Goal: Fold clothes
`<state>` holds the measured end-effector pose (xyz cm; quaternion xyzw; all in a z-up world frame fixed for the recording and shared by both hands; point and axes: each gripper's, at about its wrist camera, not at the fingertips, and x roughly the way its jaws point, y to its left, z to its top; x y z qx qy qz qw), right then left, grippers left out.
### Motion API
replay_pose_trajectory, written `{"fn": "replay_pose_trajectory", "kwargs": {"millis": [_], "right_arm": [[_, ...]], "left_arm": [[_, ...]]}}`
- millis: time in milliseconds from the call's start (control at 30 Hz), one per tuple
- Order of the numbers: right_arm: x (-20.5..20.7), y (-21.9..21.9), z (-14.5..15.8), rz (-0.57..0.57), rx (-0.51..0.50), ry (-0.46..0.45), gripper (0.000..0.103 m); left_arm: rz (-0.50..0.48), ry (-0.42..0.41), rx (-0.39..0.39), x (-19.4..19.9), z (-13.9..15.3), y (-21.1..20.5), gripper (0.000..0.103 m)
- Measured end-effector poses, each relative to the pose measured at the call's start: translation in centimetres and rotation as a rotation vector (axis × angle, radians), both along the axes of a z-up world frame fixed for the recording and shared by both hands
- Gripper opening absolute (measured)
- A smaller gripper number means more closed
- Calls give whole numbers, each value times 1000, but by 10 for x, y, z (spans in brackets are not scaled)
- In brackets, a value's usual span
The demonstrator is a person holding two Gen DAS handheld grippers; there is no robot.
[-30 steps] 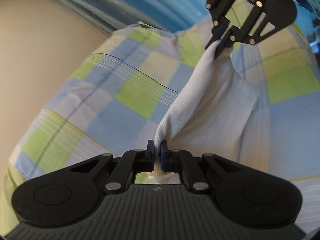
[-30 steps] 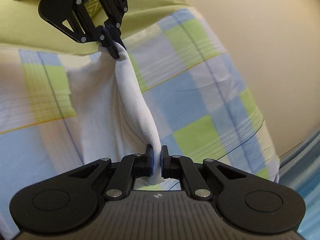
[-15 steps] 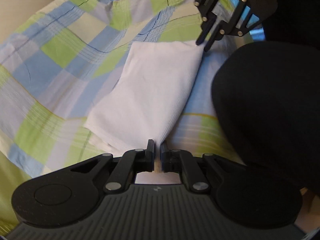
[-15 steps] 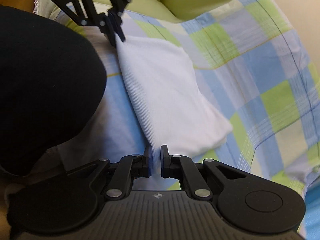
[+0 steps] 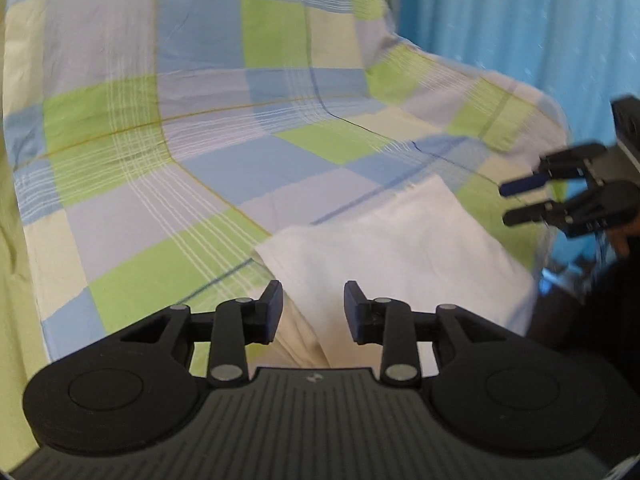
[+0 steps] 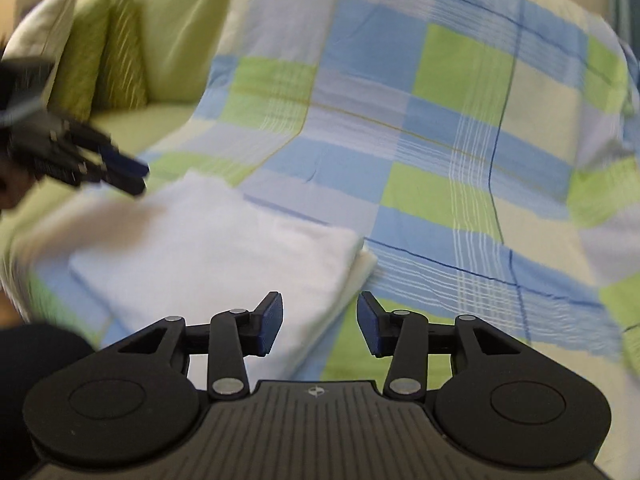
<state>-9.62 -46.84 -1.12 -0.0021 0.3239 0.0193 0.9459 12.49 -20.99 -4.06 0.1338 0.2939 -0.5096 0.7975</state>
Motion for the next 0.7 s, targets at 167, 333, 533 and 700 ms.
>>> {"fn": "replay_pose_trajectory", "kwargs": {"millis": [167, 333, 533, 700], "right_arm": [[27, -33, -7, -71, 228, -17, 47], [47, -51, -20, -101, 342, -3, 48], [55, -53, -31, -117, 378, 29, 6], [44, -50, -24, -120, 386, 36, 4]], "left_arm": [[27, 101, 8, 35, -10, -22, 38], [30, 208, -17, 56, -21, -31, 39], [9, 186, -37, 46, -25, -34, 13], [37, 134, -83, 16, -8, -19, 9]]}}
